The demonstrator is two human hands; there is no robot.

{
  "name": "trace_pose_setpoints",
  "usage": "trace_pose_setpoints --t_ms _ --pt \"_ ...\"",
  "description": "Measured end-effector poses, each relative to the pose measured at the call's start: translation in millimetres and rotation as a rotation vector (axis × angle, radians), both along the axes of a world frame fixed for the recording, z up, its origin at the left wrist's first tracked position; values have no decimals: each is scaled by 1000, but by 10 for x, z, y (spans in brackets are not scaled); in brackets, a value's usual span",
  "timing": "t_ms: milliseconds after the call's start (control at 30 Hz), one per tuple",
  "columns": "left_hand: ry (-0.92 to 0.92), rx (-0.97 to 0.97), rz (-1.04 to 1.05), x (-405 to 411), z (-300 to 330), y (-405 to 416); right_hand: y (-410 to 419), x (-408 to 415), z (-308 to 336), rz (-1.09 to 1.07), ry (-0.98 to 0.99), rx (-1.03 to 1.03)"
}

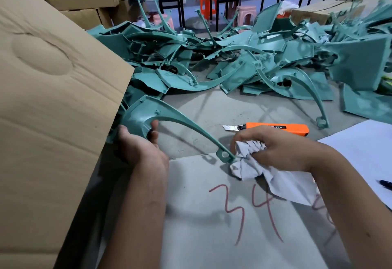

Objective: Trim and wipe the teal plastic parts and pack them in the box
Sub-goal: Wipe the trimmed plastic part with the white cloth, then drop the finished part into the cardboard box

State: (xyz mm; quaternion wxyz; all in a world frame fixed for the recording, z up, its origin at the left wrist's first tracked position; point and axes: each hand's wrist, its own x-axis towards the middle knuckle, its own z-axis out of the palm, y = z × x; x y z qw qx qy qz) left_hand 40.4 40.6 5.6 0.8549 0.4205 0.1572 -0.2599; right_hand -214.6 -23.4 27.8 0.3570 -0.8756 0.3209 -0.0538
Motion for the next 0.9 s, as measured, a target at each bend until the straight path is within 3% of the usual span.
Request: trace_pose_setpoints --t_ms 233,367,433,500,600,733,800,900 --pt "-7 -69 -164 -185 42 -44 116 -157 89 -196 312 -116" --pt "-104 -138 -327 -311 77 -29 134 -315 297 -273 482 -280" --pt "-152 -124 -406 -374 80 -12 151 -407 414 -310 465 -295" --pt "-178 -119 -464 -454 96 6 153 -469 508 -339 320 -364" --pt "-191 -126 -554 -610 168 2 179 -338 595 -461 -140 -417" --pt "-269 -129 -631 -821 500 -136 243 31 526 -415 -252 -227" --pt "-356 -95 -615 -895 787 -244 272 143 477 -419 -480 -60" --pt "-637 14 -567 -901 1330 -316 307 196 530 -483 -850 155"
